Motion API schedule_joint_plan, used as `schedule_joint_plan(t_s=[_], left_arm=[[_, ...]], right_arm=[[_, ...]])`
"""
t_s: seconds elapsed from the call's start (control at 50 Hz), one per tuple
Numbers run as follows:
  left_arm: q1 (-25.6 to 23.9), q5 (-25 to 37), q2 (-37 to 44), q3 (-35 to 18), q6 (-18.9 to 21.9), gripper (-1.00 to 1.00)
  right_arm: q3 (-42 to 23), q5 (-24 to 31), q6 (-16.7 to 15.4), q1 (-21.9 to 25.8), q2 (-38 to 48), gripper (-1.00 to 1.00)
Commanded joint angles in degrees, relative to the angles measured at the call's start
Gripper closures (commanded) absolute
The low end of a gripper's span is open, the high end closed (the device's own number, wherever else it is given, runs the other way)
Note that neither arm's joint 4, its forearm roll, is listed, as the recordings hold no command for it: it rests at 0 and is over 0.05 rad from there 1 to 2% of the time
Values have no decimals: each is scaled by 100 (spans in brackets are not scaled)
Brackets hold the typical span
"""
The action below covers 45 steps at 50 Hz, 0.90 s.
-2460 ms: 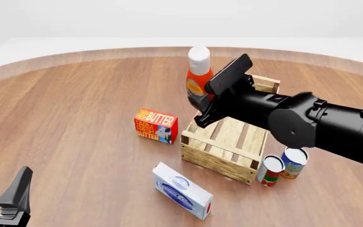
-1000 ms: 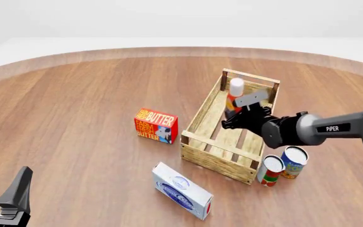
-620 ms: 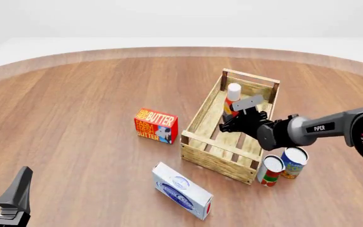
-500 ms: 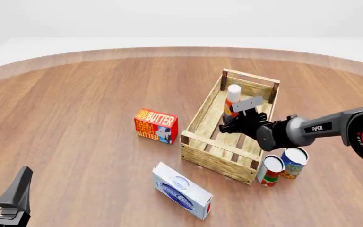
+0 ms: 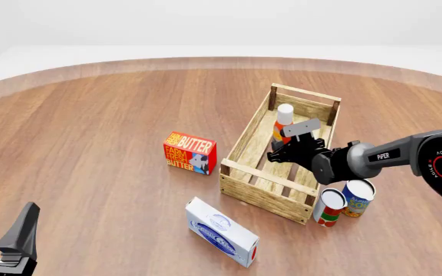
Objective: Pick up the ketchup, and put it in the wooden tray.
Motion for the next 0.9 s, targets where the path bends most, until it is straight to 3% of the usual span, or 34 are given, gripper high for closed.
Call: schedule_joint_plan(t_s=[0.02, 0.08, 0.1, 0.48, 0.9], left_arm=[[0, 0, 0, 0, 0, -100], [0, 0, 0, 0, 0, -100], [0, 0, 0, 0, 0, -100], [0, 0, 0, 0, 0, -100], [0, 0, 0, 0, 0, -100]], right_arm=[[30, -14, -14, -97, 115, 100], [49, -14, -9, -107, 85, 100], [55, -11, -12, -110, 68, -100], [273, 31, -105, -159, -492, -100], [351, 434, -162, -28, -1349, -100]])
